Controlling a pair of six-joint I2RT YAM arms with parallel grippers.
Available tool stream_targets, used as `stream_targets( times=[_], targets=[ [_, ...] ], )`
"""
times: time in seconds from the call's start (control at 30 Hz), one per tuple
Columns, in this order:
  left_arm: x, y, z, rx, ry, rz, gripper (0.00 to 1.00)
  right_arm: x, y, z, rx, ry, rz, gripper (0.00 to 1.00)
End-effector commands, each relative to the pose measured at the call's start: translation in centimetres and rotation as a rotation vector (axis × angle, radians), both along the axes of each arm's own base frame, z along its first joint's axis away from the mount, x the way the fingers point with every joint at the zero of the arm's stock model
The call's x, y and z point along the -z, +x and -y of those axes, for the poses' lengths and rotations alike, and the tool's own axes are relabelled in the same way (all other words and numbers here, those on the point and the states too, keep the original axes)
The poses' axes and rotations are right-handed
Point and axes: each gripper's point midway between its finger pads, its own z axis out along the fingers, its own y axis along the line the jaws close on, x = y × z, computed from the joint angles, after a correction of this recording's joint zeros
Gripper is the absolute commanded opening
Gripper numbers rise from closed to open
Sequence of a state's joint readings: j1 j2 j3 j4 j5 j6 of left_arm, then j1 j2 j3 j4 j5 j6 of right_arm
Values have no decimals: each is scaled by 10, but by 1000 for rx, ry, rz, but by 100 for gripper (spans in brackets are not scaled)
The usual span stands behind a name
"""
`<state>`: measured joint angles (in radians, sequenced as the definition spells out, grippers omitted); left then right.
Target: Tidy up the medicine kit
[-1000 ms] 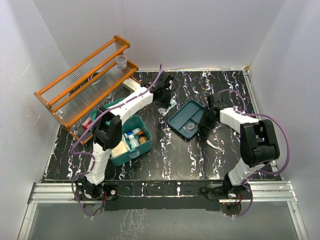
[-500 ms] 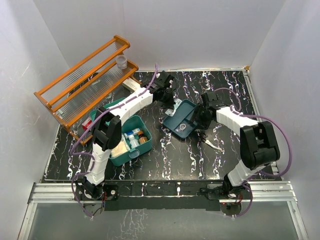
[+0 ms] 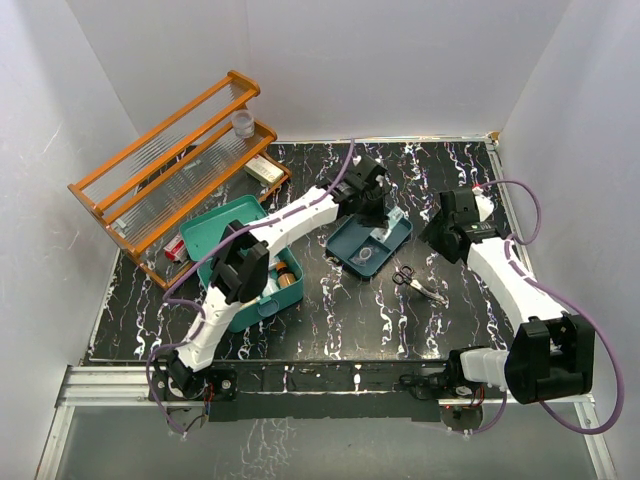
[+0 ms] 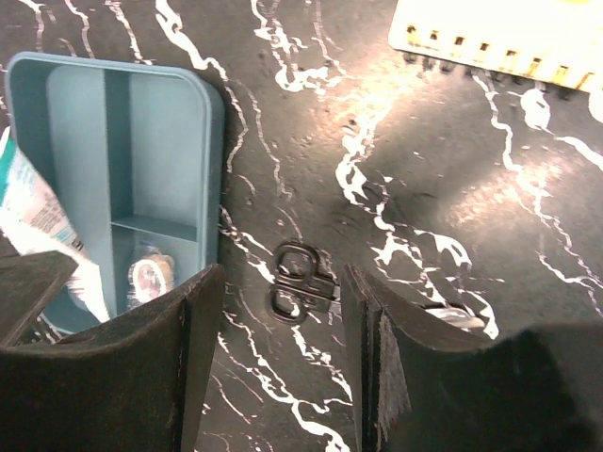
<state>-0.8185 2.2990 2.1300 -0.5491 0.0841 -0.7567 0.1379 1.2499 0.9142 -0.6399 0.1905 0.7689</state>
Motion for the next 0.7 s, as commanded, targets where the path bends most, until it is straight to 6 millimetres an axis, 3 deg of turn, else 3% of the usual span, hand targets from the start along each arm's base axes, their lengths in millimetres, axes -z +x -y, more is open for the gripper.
stream_targets(
  times=[0.0,0.3,0.67],
  targets=[
    [2,1,21,24,-52,9,0,-5,-12,18,58,-65,-18,51],
    [38,23,29,-25,-14,46,0,7,-15,-2,-21,23,-39,50],
    [56,38,36,-5,2,112,0,19,-22,-6,-40,40,-74,48]
  ],
)
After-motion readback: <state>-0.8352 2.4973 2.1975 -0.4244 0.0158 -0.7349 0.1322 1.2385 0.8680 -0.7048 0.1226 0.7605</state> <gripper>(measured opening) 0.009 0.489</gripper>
